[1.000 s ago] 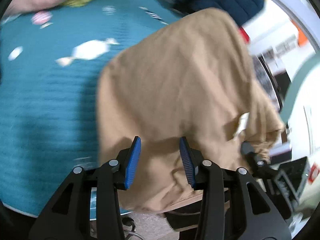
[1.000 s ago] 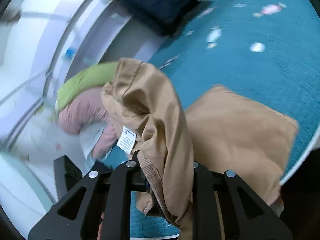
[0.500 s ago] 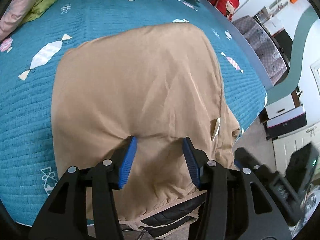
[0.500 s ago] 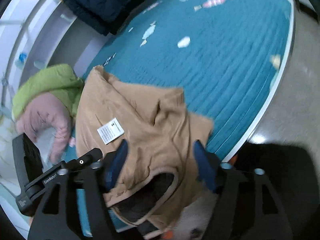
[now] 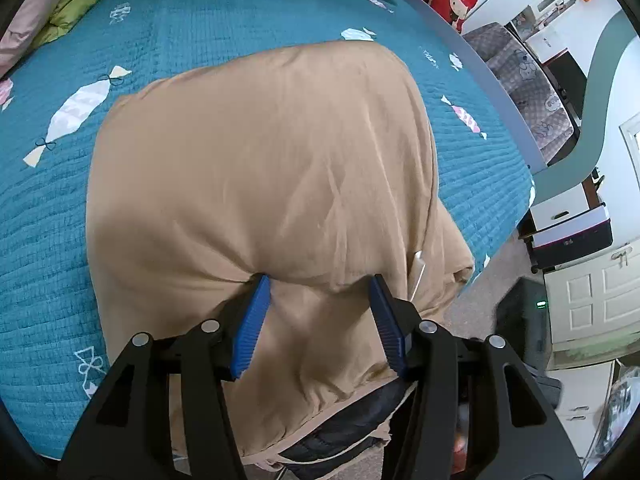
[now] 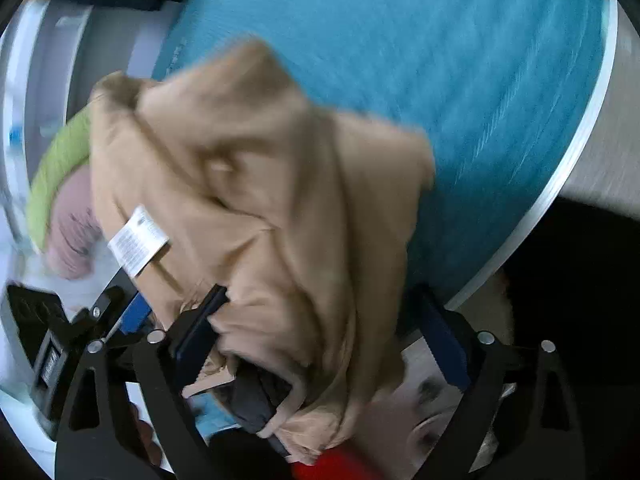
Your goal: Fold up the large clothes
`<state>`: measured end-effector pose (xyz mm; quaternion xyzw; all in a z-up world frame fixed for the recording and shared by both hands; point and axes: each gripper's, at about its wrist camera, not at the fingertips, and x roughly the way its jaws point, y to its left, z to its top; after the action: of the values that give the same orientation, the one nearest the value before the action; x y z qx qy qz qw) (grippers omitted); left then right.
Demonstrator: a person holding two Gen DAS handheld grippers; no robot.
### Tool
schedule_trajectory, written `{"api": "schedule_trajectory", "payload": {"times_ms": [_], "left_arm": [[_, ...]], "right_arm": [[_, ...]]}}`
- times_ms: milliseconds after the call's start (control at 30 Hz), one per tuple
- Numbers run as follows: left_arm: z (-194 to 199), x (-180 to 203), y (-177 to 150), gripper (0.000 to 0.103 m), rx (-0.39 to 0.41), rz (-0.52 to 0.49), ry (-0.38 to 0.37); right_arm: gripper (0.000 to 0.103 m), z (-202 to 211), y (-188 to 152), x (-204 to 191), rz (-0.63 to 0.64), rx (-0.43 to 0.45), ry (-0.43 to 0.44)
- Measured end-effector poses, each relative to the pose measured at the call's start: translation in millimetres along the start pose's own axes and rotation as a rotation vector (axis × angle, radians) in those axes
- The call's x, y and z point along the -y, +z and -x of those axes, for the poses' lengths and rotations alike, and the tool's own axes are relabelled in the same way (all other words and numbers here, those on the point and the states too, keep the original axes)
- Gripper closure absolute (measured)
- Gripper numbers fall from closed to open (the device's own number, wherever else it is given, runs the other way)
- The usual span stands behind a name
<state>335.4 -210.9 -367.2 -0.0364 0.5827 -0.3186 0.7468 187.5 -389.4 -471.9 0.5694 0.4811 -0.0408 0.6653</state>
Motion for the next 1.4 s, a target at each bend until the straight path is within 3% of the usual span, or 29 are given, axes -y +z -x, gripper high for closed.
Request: {"api": "schedule_trajectory", "payload": {"times_ms": [200, 300, 367, 433, 500, 600, 667, 933, 1033, 1200, 1233, 1267, 1333, 1400], "left_arm": [[36.7, -23.4, -7.2, 0.049, 0.075, 0.047, -0.049], [62.5, -56.1, -19.8, 0.047, 0.132, 0.116, -0.024], [71.3, -79.3, -30.3, 0.039, 0.154, 0.169, 0.032], [67.7, -106.7, -42.6, 0.039, 0.126, 0.243, 0.042], [59.1, -122.9, -52.8, 0.039, 0.096, 0.303, 0.036], [40.4, -133.7, -63.0, 0.039, 0.068, 0.361, -0.027], [30.7, -134.4, -62.8, 0.039, 0.061, 0.370, -0.079], [37.7, -148.2, -60.4, 0.033, 0.102, 0.406, -0.109], [29.4, -143.9, -63.7, 0.024, 0.094, 0.421, -0.111], [14.7, -130.6, -65.8, 0.024, 0.111, 0.394, -0.081], [13.8, -128.3, -64.9, 0.025, 0.115, 0.390, -0.078], [15.0, -121.6, -63.5, 0.036, 0.129, 0.363, -0.060], [19.6, -110.3, -61.9, 0.044, 0.150, 0.298, -0.015], [27.6, -100.9, -60.1, 0.052, 0.180, 0.249, 0.020]], "right_arm": [[0.016, -17.7, -13.2, -8.3, -0.011, -0.055, 0.061], [0.015, -22.2, -12.2, -5.4, -0.036, -0.047, 0.084], [0.018, -22.4, -14.8, -1.0, -0.052, -0.040, 0.109], [0.044, -17.4, -18.5, 7.0, -0.072, -0.050, 0.165], [0.054, -18.8, -26.4, 9.4, -0.134, -0.072, 0.241], [0.053, -30.1, -31.5, 11.1, -0.159, -0.075, 0.259], [0.050, -45.3, -37.5, 23.3, -0.262, -0.086, 0.314], [0.051, -72.6, -63.9, 30.7, -0.396, -0.082, 0.433], [0.042, -79.8, -65.4, 19.5, -0.278, -0.047, 0.391], [0.041, -85.3, -61.2, 18.8, -0.246, -0.027, 0.379], [0.048, -84.7, -62.3, 17.0, -0.235, -0.024, 0.369], [0.053, -83.9, -63.9, 14.0, -0.215, -0.026, 0.371], [0.067, -80.1, -66.2, 8.1, -0.190, -0.026, 0.372], [0.071, -70.4, -66.5, -6.0, -0.118, -0.014, 0.370]]}}
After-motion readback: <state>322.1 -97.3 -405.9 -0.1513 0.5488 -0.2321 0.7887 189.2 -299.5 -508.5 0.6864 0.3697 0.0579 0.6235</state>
